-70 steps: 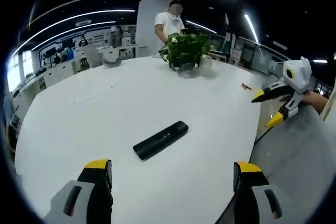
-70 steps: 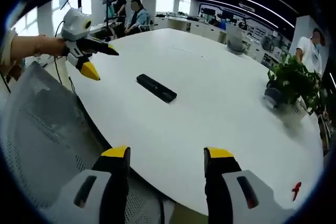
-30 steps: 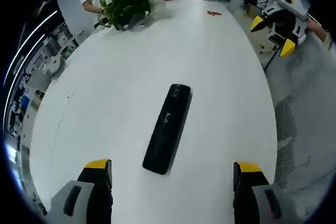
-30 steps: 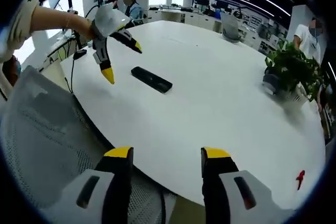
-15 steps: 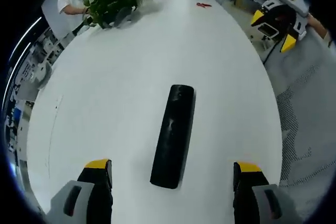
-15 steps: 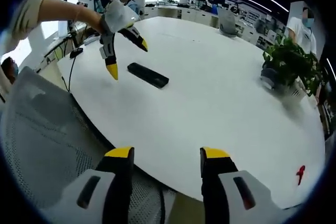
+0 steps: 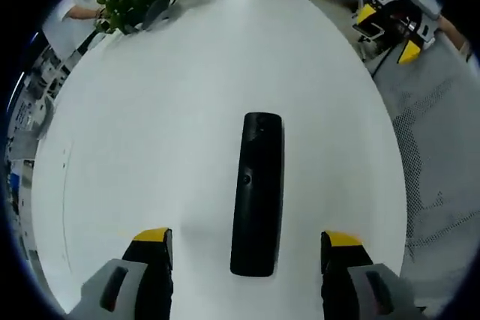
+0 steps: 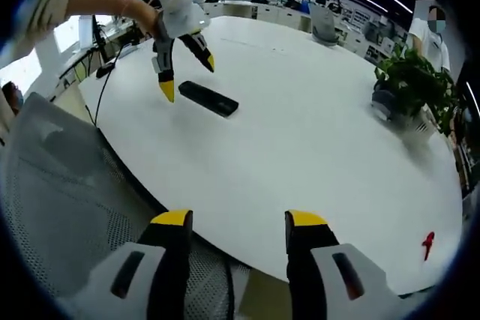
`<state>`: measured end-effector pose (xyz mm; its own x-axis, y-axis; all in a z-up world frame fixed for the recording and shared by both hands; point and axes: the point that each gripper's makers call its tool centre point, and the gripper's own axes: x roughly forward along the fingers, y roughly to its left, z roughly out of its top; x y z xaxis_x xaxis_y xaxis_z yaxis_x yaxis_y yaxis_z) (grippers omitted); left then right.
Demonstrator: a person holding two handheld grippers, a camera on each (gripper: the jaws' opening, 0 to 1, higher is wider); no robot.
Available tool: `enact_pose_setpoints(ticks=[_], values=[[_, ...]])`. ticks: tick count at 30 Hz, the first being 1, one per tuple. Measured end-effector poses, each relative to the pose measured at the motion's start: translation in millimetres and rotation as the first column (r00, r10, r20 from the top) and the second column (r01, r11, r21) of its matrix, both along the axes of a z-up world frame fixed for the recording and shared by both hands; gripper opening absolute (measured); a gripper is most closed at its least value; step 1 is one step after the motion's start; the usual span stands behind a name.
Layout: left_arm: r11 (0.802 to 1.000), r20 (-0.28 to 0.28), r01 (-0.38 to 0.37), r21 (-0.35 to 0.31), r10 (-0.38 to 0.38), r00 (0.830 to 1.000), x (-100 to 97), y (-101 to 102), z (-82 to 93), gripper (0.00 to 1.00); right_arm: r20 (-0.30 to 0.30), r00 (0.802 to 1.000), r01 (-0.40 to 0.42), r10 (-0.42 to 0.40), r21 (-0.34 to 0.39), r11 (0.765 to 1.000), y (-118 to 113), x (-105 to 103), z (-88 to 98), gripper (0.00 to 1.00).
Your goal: Press the specified remote control buttons in sequence, fully releasing each button before pressing the next.
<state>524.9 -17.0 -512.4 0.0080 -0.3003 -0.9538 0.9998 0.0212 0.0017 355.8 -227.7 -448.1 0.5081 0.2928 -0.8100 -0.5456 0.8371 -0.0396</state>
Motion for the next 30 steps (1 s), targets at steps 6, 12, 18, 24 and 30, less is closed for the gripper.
enact_pose_setpoints(ticks=[6,12,18,24,30], values=[[1.000,-0.008,0.029,0.013,-0.029,1.000,-5.3,-3.9,-6.2,0.68,-0.001,1.000,0.010,-0.010,0.002,1.000,-1.4,0.5,-0.1,0.51],[0.998,0.005,0.045,0.039,-0.046,0.999,-6.3,-2.5,-9.0,0.58,-0.002,1.000,0.007,-0.007,-0.003,1.000,-1.5,0.2,-0.5,0.50],[0.999,0.009,0.031,0.034,-0.031,0.999,-7.5,-3.3,-7.3,0.49,0.000,1.000,0.010,-0.010,-0.002,1.000,-1.7,0.3,-0.3,0.48],[1.000,-0.007,0.021,0.022,-0.021,1.000,-14.1,-3.2,-7.0,0.37,-0.001,1.000,0.004,-0.004,-0.003,1.000,-1.1,-0.2,-0.4,0.47],[1.000,0.011,0.026,0.013,-0.026,1.000,-14.9,-2.4,-7.5,0.25,-0.003,1.000,0.003,-0.003,-0.003,1.000,-1.0,-0.4,-0.5,0.46]])
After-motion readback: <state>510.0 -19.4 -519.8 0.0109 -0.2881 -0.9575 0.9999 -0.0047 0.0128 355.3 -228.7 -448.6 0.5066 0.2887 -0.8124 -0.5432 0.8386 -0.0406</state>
